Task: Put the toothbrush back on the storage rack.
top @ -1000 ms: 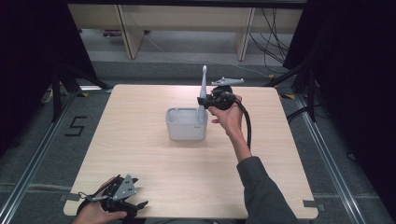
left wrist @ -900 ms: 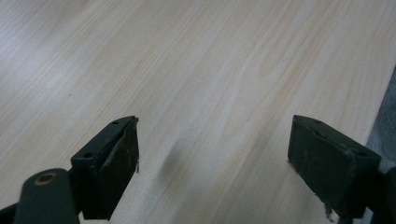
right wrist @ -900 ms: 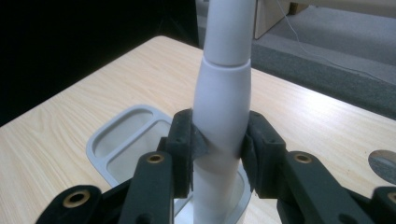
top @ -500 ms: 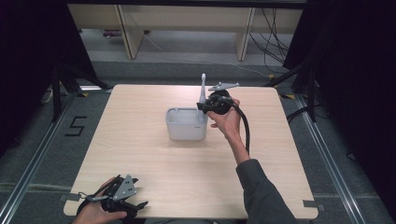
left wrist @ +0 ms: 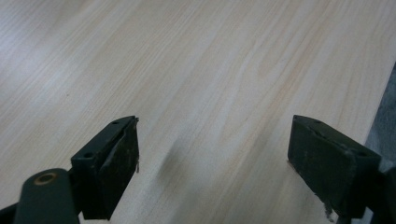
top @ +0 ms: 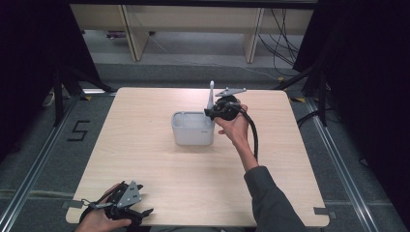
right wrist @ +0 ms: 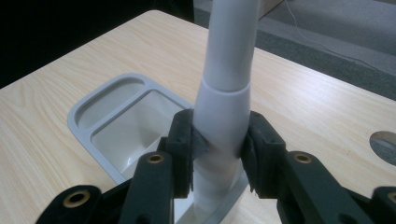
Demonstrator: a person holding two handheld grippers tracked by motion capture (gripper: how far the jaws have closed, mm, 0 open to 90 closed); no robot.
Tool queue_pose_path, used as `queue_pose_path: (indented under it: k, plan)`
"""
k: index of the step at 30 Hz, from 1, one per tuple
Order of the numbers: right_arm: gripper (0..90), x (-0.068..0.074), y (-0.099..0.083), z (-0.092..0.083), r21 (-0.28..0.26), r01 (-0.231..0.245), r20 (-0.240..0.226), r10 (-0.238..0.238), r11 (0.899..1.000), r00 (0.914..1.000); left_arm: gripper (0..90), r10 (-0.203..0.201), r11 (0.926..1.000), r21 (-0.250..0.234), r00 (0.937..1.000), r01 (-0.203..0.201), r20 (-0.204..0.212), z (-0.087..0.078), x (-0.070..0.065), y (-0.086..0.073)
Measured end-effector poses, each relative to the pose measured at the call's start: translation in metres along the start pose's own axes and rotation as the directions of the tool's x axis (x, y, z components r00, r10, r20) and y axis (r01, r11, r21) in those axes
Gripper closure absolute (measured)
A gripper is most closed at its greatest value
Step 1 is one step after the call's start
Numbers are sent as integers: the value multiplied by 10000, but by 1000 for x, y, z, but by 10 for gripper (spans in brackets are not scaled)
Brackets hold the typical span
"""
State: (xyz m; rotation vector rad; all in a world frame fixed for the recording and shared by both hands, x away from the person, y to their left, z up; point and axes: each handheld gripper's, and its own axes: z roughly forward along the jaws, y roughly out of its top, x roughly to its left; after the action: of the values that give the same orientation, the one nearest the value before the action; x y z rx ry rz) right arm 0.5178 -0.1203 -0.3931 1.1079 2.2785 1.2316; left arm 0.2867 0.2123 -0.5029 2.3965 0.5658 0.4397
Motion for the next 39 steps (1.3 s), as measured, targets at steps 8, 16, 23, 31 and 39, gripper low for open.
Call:
queue_pose_path:
  k: [8, 16, 23, 31, 39]
  plan:
    - [669, -1, -6, 2, 97, -135, 31, 135, 9999, 9999, 162, -1, 10000, -8, 10000, 1, -15, 0, 0, 0]
    - [669, 2, -6, 5, 62, 314, 27, -314, 9995, 9995, 162, 16, 10000, -13, 10000, -16, -1, 0, 0, 0]
    - [670, 4, -8, 7, 191, 1, 80, -3, 9998, 10000, 162, 20, 10000, 14, 10000, -20, -22, 0, 1, 0]
    - [679, 1, -12, 9, 30, 197, 1, -197, 9998, 9998, 163, 0, 10000, -12, 10000, 0, -26, 0, 0, 0]
    - [696, 2, -7, 2, -298, -218, -146, 214, 9993, 9997, 162, 3, 10000, 0, 10000, -3, -31, 0, 0, 0]
